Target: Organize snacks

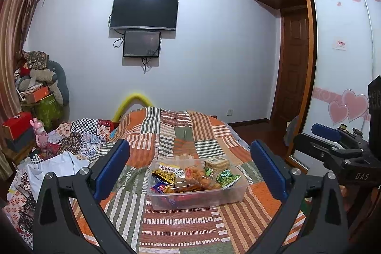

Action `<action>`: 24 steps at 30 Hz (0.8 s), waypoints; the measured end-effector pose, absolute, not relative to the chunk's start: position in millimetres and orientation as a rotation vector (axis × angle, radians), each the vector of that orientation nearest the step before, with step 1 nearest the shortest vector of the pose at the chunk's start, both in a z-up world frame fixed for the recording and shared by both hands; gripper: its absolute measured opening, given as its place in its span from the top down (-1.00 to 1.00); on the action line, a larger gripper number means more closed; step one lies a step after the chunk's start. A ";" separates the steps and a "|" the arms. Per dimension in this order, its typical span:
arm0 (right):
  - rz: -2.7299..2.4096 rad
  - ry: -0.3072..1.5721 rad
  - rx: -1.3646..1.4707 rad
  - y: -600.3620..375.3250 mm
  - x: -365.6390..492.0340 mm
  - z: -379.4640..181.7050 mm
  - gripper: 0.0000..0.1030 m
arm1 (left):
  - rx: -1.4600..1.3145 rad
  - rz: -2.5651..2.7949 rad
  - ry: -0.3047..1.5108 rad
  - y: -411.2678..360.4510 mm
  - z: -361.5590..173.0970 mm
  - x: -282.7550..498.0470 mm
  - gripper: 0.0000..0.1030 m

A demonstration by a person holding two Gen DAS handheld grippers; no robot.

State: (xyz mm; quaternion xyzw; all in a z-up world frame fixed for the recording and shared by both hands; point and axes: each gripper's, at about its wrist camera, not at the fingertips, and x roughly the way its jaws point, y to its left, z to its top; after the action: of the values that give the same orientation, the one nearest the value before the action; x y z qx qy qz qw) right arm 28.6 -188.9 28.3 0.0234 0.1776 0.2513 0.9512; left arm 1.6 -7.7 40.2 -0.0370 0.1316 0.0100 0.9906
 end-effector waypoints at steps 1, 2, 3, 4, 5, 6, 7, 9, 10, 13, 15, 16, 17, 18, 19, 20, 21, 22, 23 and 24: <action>0.510 0.362 0.048 -188.7 28.5 28.2 -0.99 | -0.075 0.021 0.265 -7.8 40.1 2.1 -0.99; 0.509 0.362 0.047 -188.8 28.5 28.8 -0.99 | -0.076 0.021 0.267 -7.4 39.7 2.6 -0.99; 0.509 0.363 0.046 -189.0 28.0 28.0 -0.99 | -0.078 0.021 0.267 -7.2 39.1 3.3 -0.99; 0.508 0.364 0.046 -189.1 27.9 28.4 -0.99 | -0.081 0.020 0.268 -7.1 38.8 3.4 -0.99; 0.508 0.364 0.045 -189.0 27.9 28.2 -0.99 | -0.083 0.019 0.269 -6.8 38.4 3.8 -0.99; 0.507 0.365 0.044 -188.8 28.4 28.7 -0.99 | -0.083 0.018 0.269 -7.4 38.1 3.7 -0.99; 0.504 0.364 0.042 -188.9 28.2 28.8 -0.99 | -0.083 0.019 0.269 -7.7 37.8 3.7 -0.99; 0.501 0.364 0.041 -189.2 28.1 30.0 -0.99 | -0.083 0.019 0.269 -7.8 37.8 3.6 -0.99; 0.502 0.364 0.041 -189.4 27.9 30.5 -0.99 | -0.083 0.018 0.269 -7.8 37.8 3.7 -0.99; 0.499 0.364 0.040 -189.4 28.3 29.5 -0.99 | -0.083 0.019 0.269 -6.3 38.1 4.3 -0.99; 0.496 0.366 0.039 -189.5 28.6 29.7 -1.00 | -0.085 0.017 0.270 -6.5 38.1 4.4 -0.99; 0.495 0.366 0.039 -189.7 28.5 30.2 -0.99 | -0.086 0.017 0.270 -6.3 38.1 4.5 -0.99; 0.493 0.365 0.039 -190.0 28.5 30.7 -0.99 | -0.087 0.016 0.271 -6.2 38.0 4.6 -0.99; 0.492 0.365 0.039 -190.2 28.9 30.3 -0.99 | -0.088 0.016 0.271 -5.8 38.3 4.9 -0.99; 0.491 0.364 0.040 -190.5 28.6 31.0 -0.99 | -0.088 0.014 0.272 -5.7 38.2 5.1 -0.99; 0.490 0.364 0.040 -190.8 28.4 31.6 -0.99 | -0.087 0.011 0.274 -5.8 37.8 5.1 -0.99; 0.489 0.364 0.040 -190.6 29.5 31.1 -0.99 | -0.087 0.009 0.275 -6.3 37.7 4.9 -0.99; 0.488 0.364 0.040 -190.7 29.5 31.7 -0.99 | -0.086 0.008 0.275 -6.5 37.7 4.8 -0.99; 0.487 0.363 0.040 -190.8 29.7 32.2 -0.99 | -0.084 0.007 0.275 -6.8 37.7 4.6 -0.99; 0.486 0.363 0.039 -190.7 29.3 31.5 -0.99 | -0.083 0.006 0.274 -6.3 37.9 3.5 -0.99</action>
State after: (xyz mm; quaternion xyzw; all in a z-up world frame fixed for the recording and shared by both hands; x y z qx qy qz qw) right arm 29.3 -190.7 31.5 0.0193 0.1786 0.2393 0.9542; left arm 3.5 -6.3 37.9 -0.0416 0.1365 0.0032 0.9898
